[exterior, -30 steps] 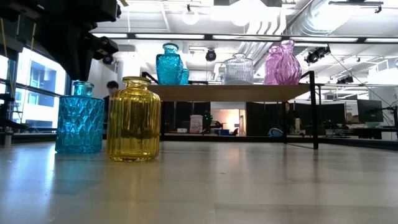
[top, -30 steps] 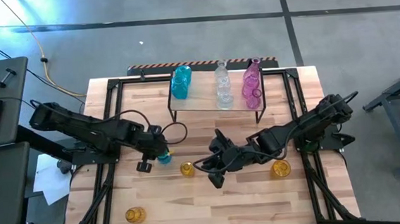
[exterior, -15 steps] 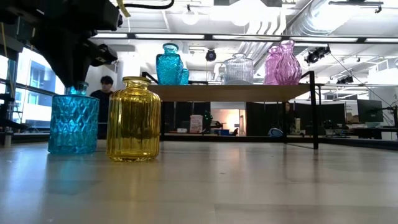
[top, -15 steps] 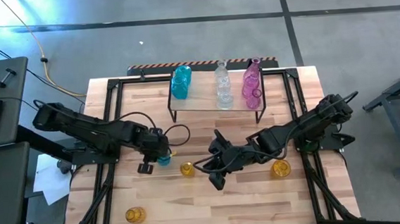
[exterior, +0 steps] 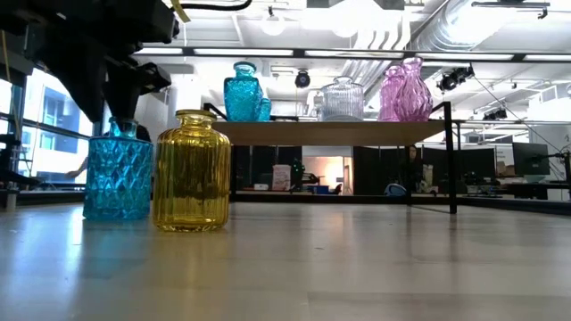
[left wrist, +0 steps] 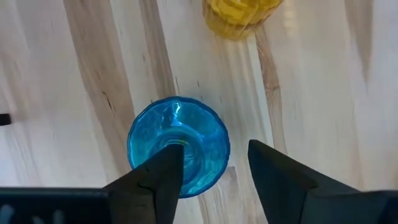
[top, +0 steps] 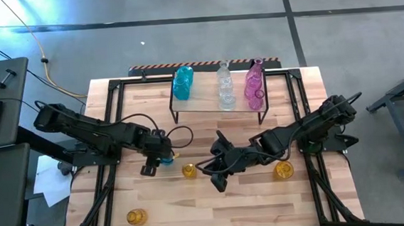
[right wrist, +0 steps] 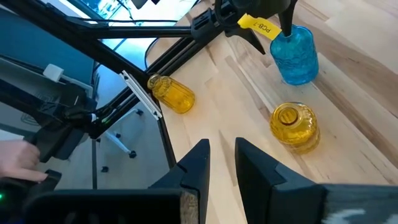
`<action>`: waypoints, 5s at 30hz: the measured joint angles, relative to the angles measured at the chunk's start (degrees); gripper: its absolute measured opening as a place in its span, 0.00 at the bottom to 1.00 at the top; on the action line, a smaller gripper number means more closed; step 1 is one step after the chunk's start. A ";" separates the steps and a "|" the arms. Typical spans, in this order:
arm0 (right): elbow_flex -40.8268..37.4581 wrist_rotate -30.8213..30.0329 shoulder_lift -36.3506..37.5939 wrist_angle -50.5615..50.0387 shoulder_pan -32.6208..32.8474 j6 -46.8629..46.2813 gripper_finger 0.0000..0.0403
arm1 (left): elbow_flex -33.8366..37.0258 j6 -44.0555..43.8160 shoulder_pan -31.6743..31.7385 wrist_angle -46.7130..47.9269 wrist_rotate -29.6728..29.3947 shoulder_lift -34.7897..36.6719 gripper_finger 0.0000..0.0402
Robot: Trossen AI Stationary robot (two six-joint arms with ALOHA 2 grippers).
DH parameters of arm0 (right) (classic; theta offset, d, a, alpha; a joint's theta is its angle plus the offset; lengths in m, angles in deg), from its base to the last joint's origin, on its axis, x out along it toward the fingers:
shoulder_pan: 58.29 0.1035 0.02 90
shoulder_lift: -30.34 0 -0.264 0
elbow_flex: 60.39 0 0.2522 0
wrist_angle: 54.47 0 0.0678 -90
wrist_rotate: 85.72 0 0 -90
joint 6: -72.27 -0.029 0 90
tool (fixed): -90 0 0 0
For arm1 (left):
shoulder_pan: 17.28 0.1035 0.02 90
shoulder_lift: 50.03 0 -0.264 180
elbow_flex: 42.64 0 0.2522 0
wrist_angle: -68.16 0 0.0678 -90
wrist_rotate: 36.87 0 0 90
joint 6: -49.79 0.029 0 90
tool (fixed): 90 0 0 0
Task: Sort vases onto shelf
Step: Put the blue vase on the shelf aligned with the other blue vases
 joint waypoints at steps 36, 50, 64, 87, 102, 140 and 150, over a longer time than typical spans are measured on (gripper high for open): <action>0.07 -5.10 1.19 -7.59 1.46 -0.91 0.14 | -11.43 -4.82 1.34 9.07 -8.80 0.06 0.03; 0.07 -5.72 5.14 -16.61 1.16 -3.90 0.14 | -30.45 1.75 10.40 14.38 -11.86 -0.02 0.03; 0.07 -5.55 5.86 -17.79 0.68 -2.38 0.14 | -42.71 13.41 20.55 21.49 -11.88 -8.41 0.03; 0.07 -5.39 5.86 -17.76 0.68 -2.64 0.14 | -46.41 18.32 25.12 24.44 -14.35 -13.11 0.04; 0.07 -4.94 5.86 -17.43 0.68 -2.84 0.14 | -46.41 19.37 27.10 24.18 -12.73 -13.11 0.04; 0.04 -4.44 5.86 -16.15 0.74 -2.93 0.14 | -43.43 16.66 27.04 20.91 -13.32 -12.81 0.18; 0.02 -2.81 5.84 -15.31 0.74 -3.04 0.14 | -43.28 16.32 26.93 19.43 -14.85 -13.07 0.18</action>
